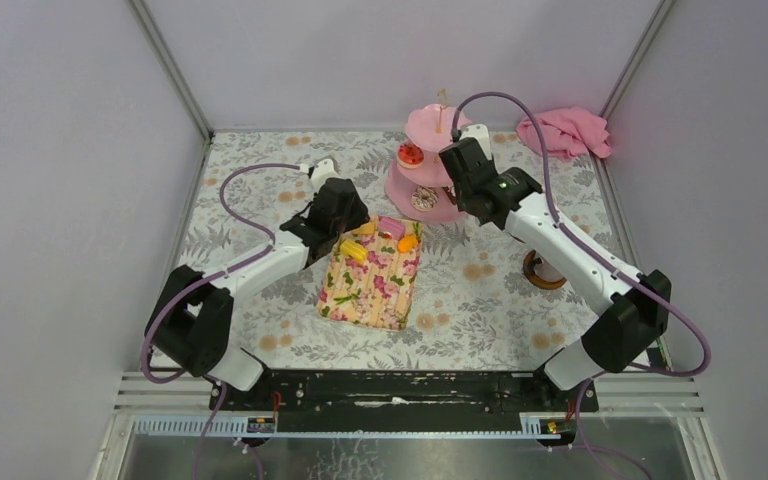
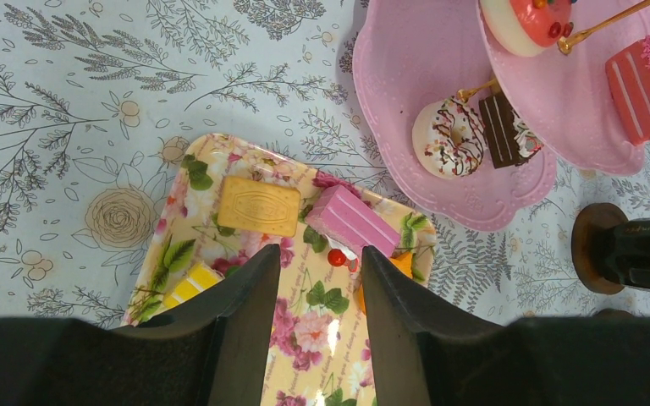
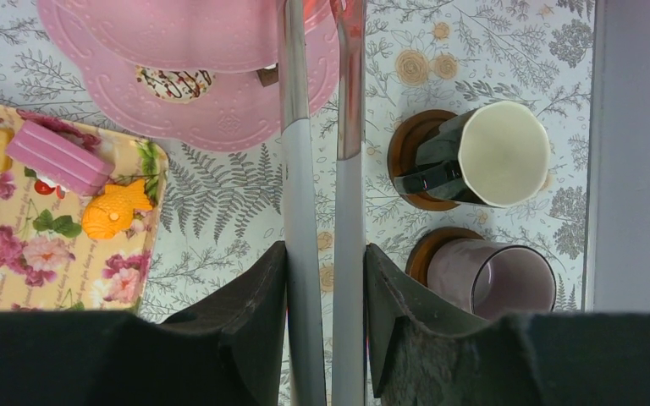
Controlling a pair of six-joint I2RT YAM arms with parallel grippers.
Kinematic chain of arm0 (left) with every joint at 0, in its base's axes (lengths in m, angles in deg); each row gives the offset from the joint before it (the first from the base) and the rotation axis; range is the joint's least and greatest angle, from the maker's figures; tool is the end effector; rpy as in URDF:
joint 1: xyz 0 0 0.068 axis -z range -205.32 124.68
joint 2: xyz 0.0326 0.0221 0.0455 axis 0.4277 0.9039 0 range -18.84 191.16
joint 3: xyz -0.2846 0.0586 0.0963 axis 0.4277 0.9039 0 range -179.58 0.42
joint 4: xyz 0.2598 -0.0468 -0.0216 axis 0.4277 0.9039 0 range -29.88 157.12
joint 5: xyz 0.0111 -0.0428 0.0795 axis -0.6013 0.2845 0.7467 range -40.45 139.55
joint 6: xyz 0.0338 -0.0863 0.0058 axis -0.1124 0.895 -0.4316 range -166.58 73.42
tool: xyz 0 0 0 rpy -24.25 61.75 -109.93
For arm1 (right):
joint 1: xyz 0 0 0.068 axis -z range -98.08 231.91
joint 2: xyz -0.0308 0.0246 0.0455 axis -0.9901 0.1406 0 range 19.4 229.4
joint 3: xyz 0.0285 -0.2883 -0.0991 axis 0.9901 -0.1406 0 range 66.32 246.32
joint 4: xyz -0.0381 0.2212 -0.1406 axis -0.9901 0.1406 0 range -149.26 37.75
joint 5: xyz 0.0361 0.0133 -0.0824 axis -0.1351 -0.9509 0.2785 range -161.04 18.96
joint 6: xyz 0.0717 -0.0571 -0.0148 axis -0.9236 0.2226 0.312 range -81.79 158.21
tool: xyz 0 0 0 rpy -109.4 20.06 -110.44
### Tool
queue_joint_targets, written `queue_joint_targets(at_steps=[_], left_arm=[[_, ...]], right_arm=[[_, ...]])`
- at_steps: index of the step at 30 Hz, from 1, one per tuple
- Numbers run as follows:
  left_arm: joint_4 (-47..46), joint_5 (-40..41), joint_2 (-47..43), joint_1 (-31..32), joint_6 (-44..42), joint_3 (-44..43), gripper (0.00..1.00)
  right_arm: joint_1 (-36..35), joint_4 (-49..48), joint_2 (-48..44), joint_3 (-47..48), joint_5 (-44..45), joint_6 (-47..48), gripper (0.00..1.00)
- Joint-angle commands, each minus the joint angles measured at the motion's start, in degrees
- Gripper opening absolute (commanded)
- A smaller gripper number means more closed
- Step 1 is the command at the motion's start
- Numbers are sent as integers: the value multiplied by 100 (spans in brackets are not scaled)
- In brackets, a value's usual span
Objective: Serve the afternoon tea
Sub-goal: Place the desert on the desert table.
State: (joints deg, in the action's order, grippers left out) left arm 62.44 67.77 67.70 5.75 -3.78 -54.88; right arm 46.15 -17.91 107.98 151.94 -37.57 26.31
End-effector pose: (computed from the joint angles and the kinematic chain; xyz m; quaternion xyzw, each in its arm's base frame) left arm 0.3334 -0.1703 0.2488 -0.1633 0.8578 -0.1691 0.4570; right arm 0.3245 0.1772 0.3585 -0.0731 0.8866 -0.0925 0.4474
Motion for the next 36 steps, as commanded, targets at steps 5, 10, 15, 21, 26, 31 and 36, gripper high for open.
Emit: queue_joint_targets(at_steps=[5, 10, 15, 21, 26, 31, 36], left_arm=[[-127, 127, -61, -34, 17, -104, 48], [-78, 169, -78, -36, -33, -66, 48], [-37, 172, -85, -30, 8, 1, 48], [66, 183, -98, -32, 17, 0, 48], [128, 183, -160, -39, 80, 83, 48], [132, 176, -203, -42, 189, 236, 48], [176, 131, -303, -98, 474, 453, 48]], right_arm=[[35, -42, -462, -34, 99, -115, 5], [34, -10, -690, -152, 3, -181, 5], [32, -25, -902, -406, -14, -213, 5], [26, 8, -1045, -491, -11, -220, 5], [11, 82, -1236, -560, -57, -280, 5], [-141, 96, -1431, -763, -99, -349, 5], [-691, 184, -1565, -965, 221, -438, 4]])
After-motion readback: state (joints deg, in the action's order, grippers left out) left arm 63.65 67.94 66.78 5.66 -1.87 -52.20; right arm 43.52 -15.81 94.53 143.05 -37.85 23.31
